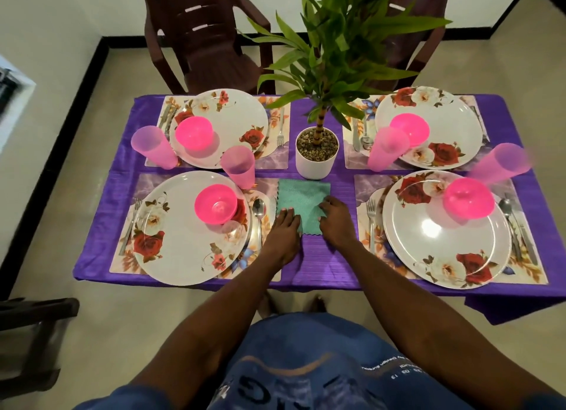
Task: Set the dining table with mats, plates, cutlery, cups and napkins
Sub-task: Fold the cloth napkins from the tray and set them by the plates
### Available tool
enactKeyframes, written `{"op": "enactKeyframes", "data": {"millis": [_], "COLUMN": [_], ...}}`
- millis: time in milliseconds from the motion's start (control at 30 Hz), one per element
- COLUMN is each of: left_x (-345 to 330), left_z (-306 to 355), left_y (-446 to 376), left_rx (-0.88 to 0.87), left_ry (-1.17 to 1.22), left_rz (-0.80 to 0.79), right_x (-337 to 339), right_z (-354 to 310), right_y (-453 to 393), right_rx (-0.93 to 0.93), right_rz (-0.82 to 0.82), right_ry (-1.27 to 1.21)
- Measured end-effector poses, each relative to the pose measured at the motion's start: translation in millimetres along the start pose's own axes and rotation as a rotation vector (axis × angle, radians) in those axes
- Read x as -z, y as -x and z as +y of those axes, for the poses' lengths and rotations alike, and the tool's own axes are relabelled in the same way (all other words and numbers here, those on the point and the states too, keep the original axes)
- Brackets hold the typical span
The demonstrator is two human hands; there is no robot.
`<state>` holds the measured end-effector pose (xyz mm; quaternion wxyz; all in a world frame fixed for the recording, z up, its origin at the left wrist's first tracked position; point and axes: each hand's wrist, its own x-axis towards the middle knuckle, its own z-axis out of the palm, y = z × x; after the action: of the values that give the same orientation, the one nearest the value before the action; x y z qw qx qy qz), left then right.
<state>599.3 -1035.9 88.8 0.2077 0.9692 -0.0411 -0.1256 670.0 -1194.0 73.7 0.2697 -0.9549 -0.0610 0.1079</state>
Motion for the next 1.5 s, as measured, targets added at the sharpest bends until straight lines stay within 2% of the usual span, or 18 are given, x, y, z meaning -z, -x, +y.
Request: {"op": "enactKeyframes", "data": {"millis": [467, 667, 767, 900, 1167, 1367, 1500], "left_x": [0.0, 12.1, 12.5, 11.9, 15.3, 15.7, 14.0], "left_z": [1.6, 0.6, -0.3, -3.0, -50.8, -125.8, -189.4], "left_y": [5.2, 10.6, 20.3, 42.1, 110.7, 187.3, 264.5], "left_rx": [-0.053, -0.023, 0.002, 0.061, 0.227, 0.4, 0.574], "left_ry": [0.036, -0.004, -0.011, 0.021, -0.049, -0.041, -0.03], "left_rz": [-0.003, 0.133, 0.195, 0.329, 0.473, 0.544, 0.586], "right_x": [16.9, 14.6, 7.4, -2.9, -48.5, -108.8, -167.2], "right_z": [-4.5, -14.1, -20.7, -39.6, -118.7, -196.9, -262.7], "right_y": [2.9, 39.3, 52.2, 63.6, 84.2, 117.7, 155.3], "right_rx": [0.041, 0.174, 0.174, 0.266, 0.57, 0.851, 0.89], "right_rz": [-0.02, 0.11, 0.104, 0.12, 0.045, -0.01, -0.126], "right_ry": [0.021, 0.14, 0.194, 0.218, 0.216, 0.216, 0.258]}}
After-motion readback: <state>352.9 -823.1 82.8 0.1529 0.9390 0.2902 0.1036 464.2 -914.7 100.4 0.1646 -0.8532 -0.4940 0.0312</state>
